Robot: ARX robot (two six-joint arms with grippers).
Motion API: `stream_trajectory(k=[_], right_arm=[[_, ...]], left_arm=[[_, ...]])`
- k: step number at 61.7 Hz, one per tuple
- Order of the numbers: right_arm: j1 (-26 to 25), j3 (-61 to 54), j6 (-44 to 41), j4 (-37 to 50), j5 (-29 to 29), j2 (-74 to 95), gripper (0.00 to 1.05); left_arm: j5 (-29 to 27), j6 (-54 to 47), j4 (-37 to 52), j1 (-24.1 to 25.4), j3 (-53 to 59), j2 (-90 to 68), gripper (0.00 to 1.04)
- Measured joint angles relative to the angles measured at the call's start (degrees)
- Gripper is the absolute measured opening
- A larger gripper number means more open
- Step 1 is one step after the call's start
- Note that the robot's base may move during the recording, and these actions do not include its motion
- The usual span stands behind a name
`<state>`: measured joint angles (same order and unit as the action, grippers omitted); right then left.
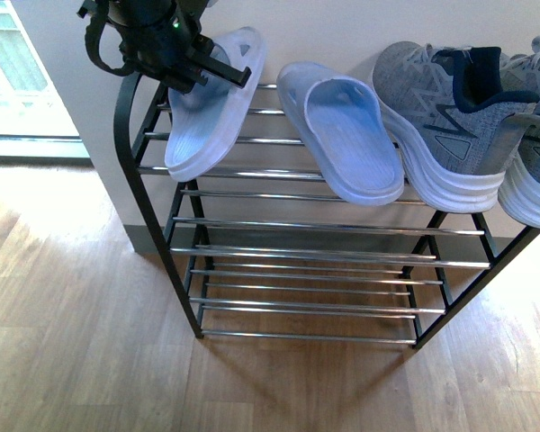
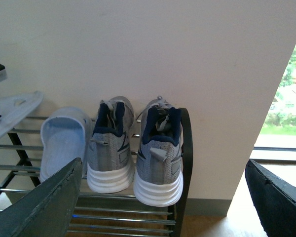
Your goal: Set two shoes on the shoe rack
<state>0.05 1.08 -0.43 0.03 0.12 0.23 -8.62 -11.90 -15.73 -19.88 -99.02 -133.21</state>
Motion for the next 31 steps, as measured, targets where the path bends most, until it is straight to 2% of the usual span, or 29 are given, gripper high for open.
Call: stream_trajectory(k=[8,11,18,19,28,31], right_arm=[[0.0,0.0,0.0,0.0,0.02,0.0,0.96],[0.0,0.0,0.0,0.0,0.0,0.0,0.96],[0.0,0.0,0.0,0.0,0.0,0.0,0.96],[0.0,0.0,0.0,0.0,0.0,0.0,0.96],[0.0,0.0,0.0,0.0,0.0,0.0,0.96],[0.0,0.0,0.0,0.0,0.0,0.0,0.96]], left_arm=[[-0.42,-0.74,-0.24,-0.37,-0.57,-0.26,0.02],[0.02,-0.74,-0.57,-0.52,-0.57,-0.26,0.08],[1.16,-0.87,-0.61,-0.94,-0.44,-0.26,0.26],[1.4,-0.72,-0.61,-1.01,-0.42,-0.26,0.31],[2.67,0.55,-0.81,-1.2,-0.39,-0.17,0.52],[2.82,2.27,-0.98,-1.31,-0.42,0.04,0.63]])
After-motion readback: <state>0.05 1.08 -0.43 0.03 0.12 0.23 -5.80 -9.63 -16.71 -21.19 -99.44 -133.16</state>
